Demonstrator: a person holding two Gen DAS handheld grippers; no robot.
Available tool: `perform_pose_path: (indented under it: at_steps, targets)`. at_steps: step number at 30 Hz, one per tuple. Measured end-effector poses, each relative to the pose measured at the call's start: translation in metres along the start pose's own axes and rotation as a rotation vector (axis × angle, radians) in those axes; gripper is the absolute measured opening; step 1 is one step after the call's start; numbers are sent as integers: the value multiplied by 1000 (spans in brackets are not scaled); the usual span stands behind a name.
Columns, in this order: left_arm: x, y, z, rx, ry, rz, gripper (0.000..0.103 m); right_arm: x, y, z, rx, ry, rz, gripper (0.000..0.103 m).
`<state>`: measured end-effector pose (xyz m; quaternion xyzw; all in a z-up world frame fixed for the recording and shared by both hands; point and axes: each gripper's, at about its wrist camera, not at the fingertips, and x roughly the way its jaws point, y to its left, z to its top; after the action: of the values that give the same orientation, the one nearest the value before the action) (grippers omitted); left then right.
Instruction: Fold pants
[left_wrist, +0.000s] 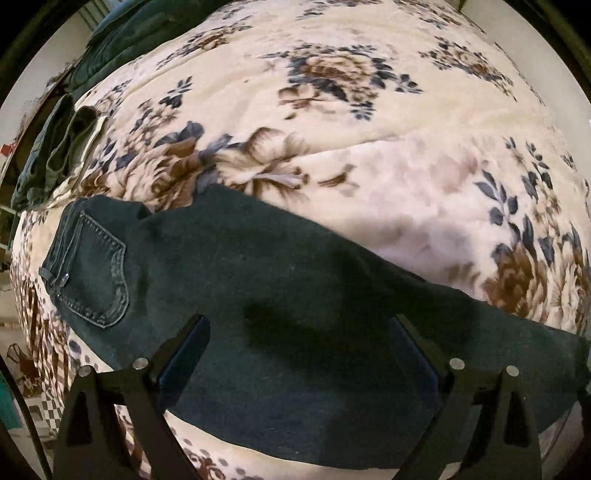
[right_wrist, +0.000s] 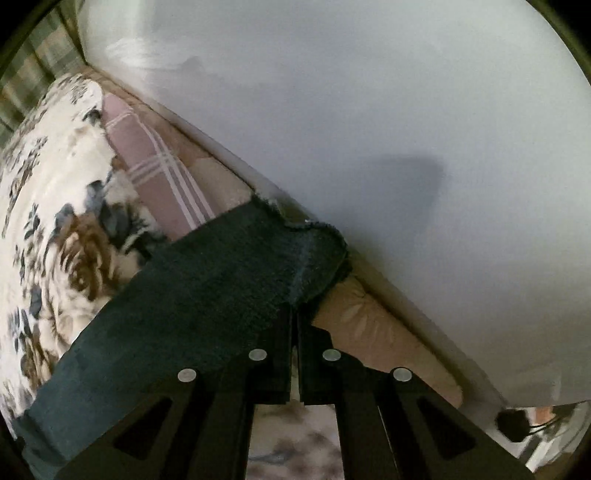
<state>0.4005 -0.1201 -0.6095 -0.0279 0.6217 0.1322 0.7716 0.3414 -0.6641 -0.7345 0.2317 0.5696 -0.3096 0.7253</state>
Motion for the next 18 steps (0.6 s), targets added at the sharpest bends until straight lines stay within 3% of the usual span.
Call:
perform_pose_path:
  at_steps: [3, 5, 6, 7, 8, 10, 13, 16, 18]
  targets:
    - [-3, 15, -1, -28, -13, 3, 98, 23, 3, 9, 0, 139, -1, 6]
    - [-8, 31, 1, -60, -14, -5, 98, 10, 3, 16, 15, 169, 3, 12]
    - [-11, 39, 2, -76, -13, -9, 98, -3, 5, 19, 3, 166, -4, 20]
    - [-14, 50, 4, -90, -11, -13, 98, -18, 10, 20, -19, 153, -18, 46]
    - [-18, 61, 6, -103, -12, -8, 98, -32, 17, 19, -45, 134, -18, 66]
    - [-25, 79, 10, -114, -25, 12, 98, -59, 39, 12, -134, 106, 4, 68]
    - [-35, 113, 20, -145, -63, 47, 98, -87, 104, -10, -326, 120, 86, 68]
    - [-31, 144, 35, -148, -36, 51, 98, -94, 210, -51, -556, 246, 287, 68]
    - [-20, 165, 47, -165, 6, 10, 98, -95, 278, -82, -655, 341, 414, 68]
